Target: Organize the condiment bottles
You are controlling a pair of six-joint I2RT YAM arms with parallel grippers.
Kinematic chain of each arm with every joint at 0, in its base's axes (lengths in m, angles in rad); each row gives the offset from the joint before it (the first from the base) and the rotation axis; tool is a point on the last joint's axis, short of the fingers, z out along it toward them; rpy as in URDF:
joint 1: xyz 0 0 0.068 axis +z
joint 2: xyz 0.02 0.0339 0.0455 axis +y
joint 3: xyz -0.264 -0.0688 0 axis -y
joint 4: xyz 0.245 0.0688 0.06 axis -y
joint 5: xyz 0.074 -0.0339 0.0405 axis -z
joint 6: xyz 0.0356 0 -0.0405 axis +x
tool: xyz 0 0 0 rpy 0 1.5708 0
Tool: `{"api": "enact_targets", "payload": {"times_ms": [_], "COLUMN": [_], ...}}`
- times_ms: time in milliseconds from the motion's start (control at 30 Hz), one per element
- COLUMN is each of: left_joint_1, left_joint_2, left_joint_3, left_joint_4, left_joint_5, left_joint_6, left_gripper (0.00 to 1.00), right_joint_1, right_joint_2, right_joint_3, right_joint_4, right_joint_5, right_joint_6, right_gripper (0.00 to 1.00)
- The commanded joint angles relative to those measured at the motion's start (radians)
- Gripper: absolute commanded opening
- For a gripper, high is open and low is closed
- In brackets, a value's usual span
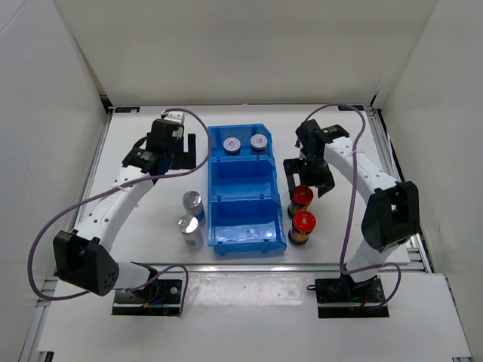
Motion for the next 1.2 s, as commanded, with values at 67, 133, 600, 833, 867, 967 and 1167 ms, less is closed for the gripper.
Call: {"api": "enact_targets", "payload": {"times_ms": [67,133,600,833,867,967,1167], "left_joint_1": [0.005,0.005,0.005,0.005,0.005,0.005,0.005], "left_joint_2": [-0.069,-0.08,-0.14,-0.167,-0.167,-0.176,-0.186], "left_joint_3": [-0.036,-0.046,-0.116,-0.155,-0.155,-0.175,-0.184], "left_joint_4": [-0.012,-0.012,-0.043,-0.023,-0.023,-0.014,-0.014], "left_joint_5": [-0.041,-0.041,-0.063,-0.054,-0.045,-0.044,-0.054], "left_joint_6": [-0.018,-0.027,-0.059,-0.069,-0.069,-0.069,-0.069], "left_gripper": [1.0,1.0,1.0,1.0,1.0,1.0,1.0], "right_joint_1": [0.018,0.028,0.057,0.196,0.206,0.229,0.229], "right_joint_2": [0.039,0.049,0.021,0.163,0.211,0.298,0.463], "right_joint_3": [-0.018,-0.018,0.36,0.594,0.65,0.721,0.838], "right_joint_4": [0.017,0.017,-0.109,-0.143,-0.161,-0.187,-0.207], "right_joint_5": [-0.006,-0.006,0.121,0.13,0.13,0.109,0.09], "right_joint_6": [0.036,0.036,0.099,0.026,0.015,-0.007,-0.039], "right_gripper": [0.97,0.89,0.06,0.02,0.02,0.02,0.02]}}
